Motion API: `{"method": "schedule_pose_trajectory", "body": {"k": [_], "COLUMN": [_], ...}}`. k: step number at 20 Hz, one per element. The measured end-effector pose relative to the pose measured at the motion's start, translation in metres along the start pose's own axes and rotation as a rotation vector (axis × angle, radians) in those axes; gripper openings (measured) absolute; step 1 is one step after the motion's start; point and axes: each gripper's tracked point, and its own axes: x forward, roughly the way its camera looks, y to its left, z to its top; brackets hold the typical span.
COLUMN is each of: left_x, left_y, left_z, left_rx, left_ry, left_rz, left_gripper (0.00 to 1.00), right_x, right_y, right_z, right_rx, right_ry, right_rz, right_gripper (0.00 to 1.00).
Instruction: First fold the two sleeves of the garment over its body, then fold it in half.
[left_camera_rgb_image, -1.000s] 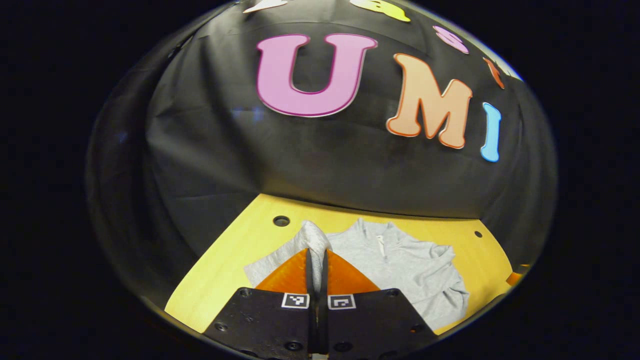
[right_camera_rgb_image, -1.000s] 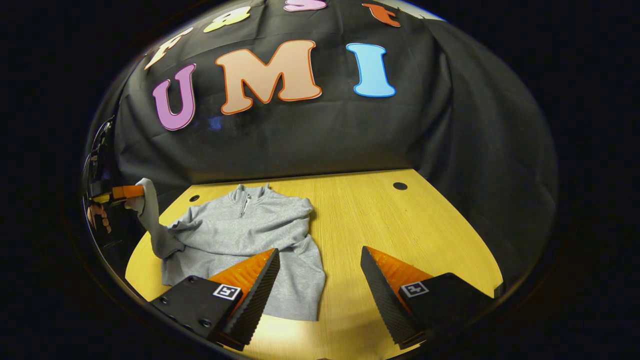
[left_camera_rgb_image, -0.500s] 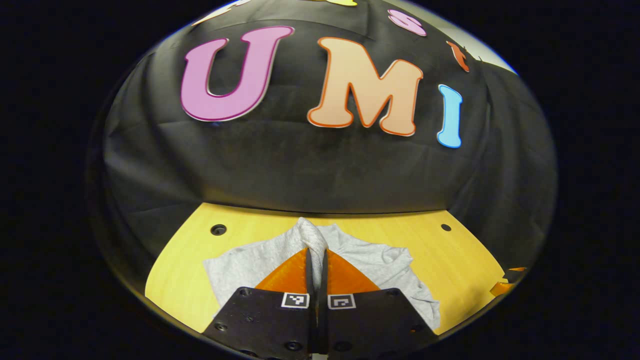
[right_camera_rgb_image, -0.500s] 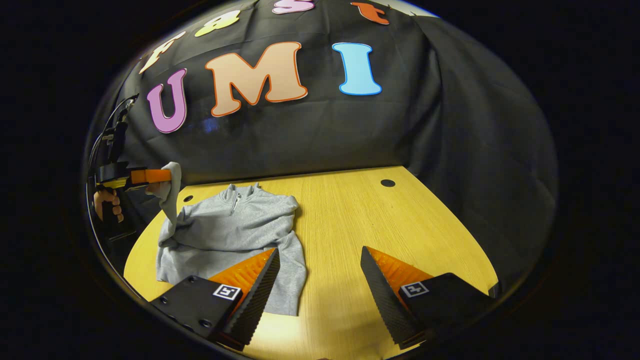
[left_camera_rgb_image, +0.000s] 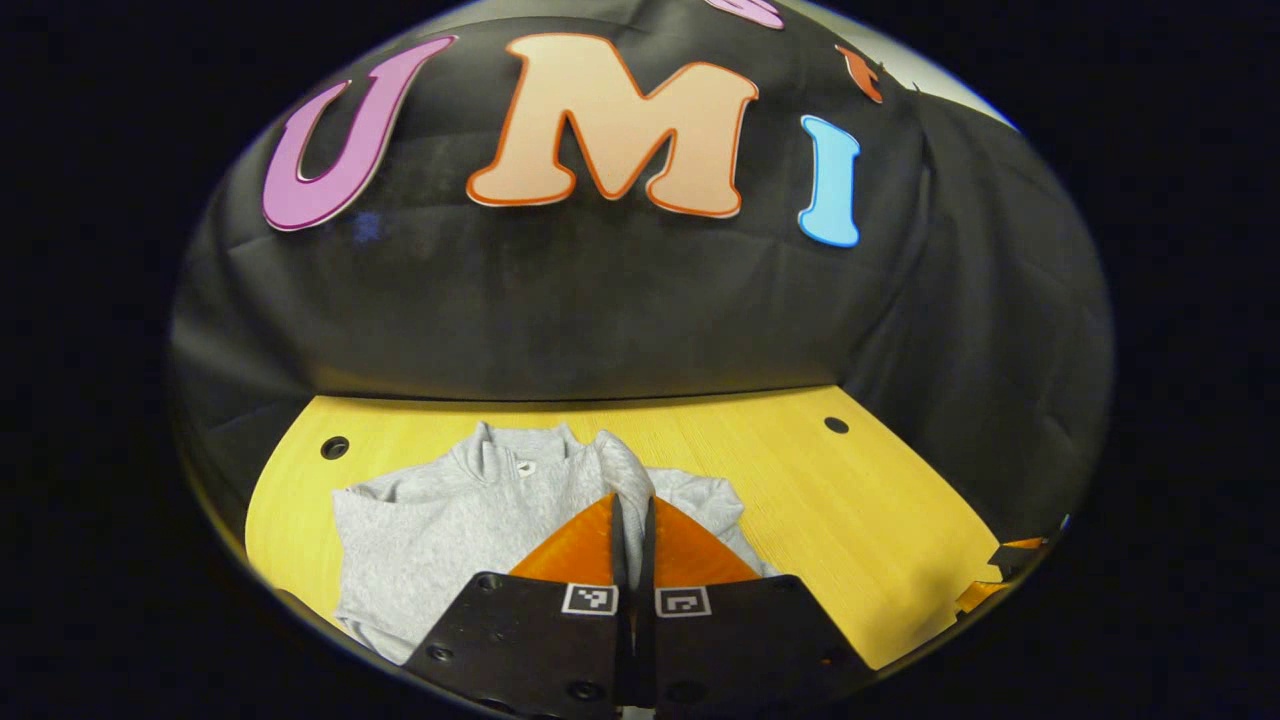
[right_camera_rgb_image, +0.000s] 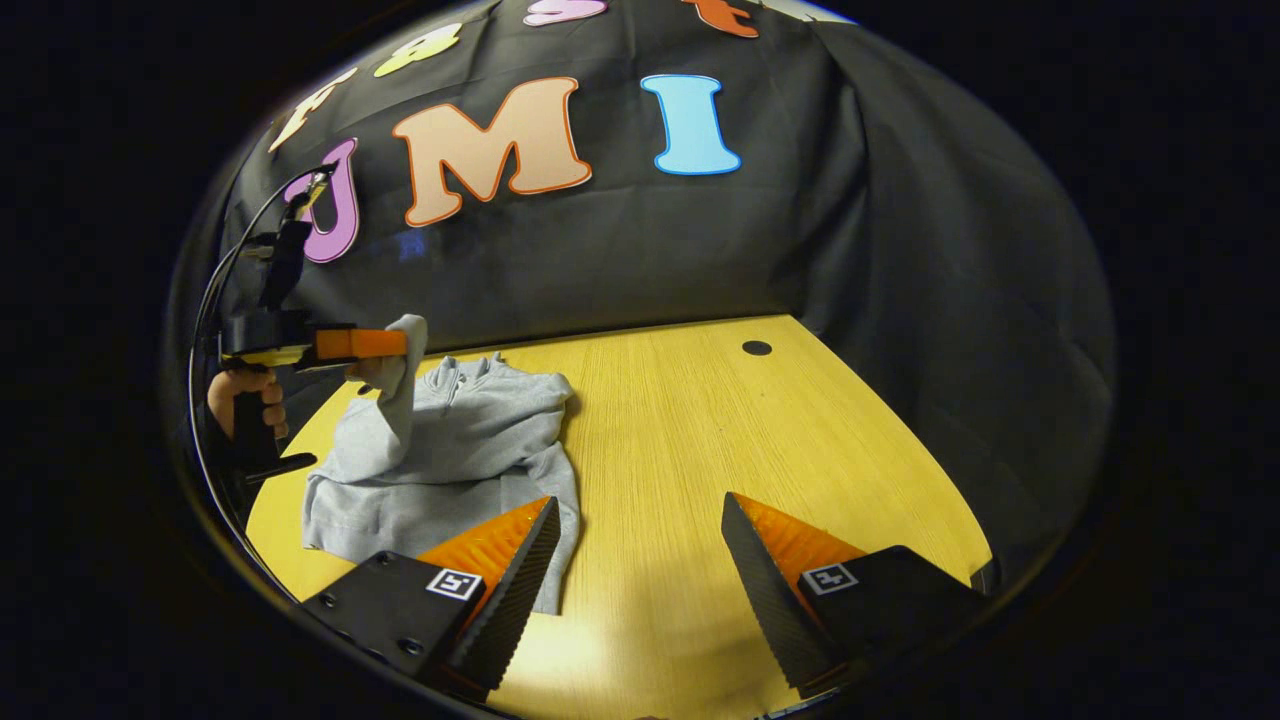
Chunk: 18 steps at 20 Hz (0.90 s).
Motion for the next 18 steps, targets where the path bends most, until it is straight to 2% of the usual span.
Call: {"method": "schedule_pose_trajectory", "body": {"k": [5,6,9,13,15,18], "left_x": [0.037,0.043,0.061,0.075,0.074,0.058], "left_y": [-0.025,-0.028,-0.031,-0.043,-0.048,-0.040], "left_z": [-0.038,-0.046,-0.064,-0.078,-0.072,-0.059], "left_rx": [0.047,0.056,0.097,0.104,0.082,0.060], "left_ry": [0.095,0.114,0.154,0.176,0.153,0.111], "left_rz": [0.007,0.008,0.045,0.035,0.024,0.050], "left_gripper": [0.02,0.00,0.00,0.07,0.17,0.76], "right_x": [0.004,0.005,0.010,0.016,0.020,0.025], "right_y": [-0.012,-0.014,-0.018,-0.019,-0.015,-0.005], "right_z": [-0.011,-0.014,-0.018,-0.012,-0.009,-0.006], "right_rx": [0.003,0.003,-0.008,-0.028,-0.028,-0.037], "right_ry": [0.018,0.025,0.043,0.042,0.038,0.031], "right_rz": [0.010,0.012,0.025,0.053,0.071,0.104], "right_gripper": [1.00,1.00,1.00,1.00,0.99,0.99]}}
